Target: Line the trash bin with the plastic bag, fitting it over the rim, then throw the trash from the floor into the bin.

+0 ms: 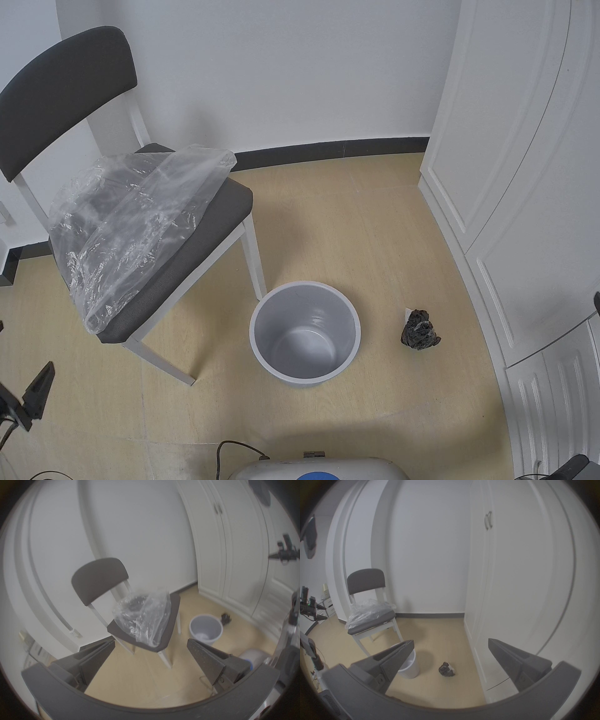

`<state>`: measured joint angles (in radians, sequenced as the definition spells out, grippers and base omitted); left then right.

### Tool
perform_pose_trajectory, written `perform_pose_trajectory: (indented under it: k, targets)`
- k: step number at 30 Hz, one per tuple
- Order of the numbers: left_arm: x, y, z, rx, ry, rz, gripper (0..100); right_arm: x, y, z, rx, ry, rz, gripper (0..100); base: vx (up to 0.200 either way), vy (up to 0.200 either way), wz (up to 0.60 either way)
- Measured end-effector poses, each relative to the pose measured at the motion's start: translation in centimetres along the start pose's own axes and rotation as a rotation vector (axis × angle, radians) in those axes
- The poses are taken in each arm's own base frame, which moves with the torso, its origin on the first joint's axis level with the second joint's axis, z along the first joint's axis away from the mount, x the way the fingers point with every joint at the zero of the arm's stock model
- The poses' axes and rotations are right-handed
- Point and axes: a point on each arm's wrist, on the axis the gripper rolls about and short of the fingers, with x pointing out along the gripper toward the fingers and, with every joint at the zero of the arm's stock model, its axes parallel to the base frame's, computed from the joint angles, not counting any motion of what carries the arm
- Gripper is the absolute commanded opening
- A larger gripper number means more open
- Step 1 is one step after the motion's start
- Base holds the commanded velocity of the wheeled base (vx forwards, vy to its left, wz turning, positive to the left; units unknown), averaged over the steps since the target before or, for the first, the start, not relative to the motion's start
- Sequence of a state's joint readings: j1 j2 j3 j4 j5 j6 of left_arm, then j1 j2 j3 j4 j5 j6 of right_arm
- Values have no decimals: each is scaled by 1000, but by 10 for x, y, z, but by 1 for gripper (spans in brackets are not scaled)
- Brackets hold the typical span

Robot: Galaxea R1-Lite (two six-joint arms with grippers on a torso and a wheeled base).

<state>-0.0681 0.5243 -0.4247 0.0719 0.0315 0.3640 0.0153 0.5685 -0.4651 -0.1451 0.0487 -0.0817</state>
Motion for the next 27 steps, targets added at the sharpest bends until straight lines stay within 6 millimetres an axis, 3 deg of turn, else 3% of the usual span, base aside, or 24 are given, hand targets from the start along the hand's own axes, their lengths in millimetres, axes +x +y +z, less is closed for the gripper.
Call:
perform_pose_trajectory:
  k: [6, 15, 27]
  targets:
    - [56, 5, 12, 127, 185, 24, 100, 36, -1, 0, 12, 85, 27, 100, 0, 0, 0]
    - [132, 1, 10, 239, 344, 62, 100, 66, -1, -8, 42, 145, 33, 100, 0, 0, 0]
    - [169, -2, 4, 269, 415, 99, 100, 75, -1, -14, 51, 184, 33, 100, 0, 0, 0]
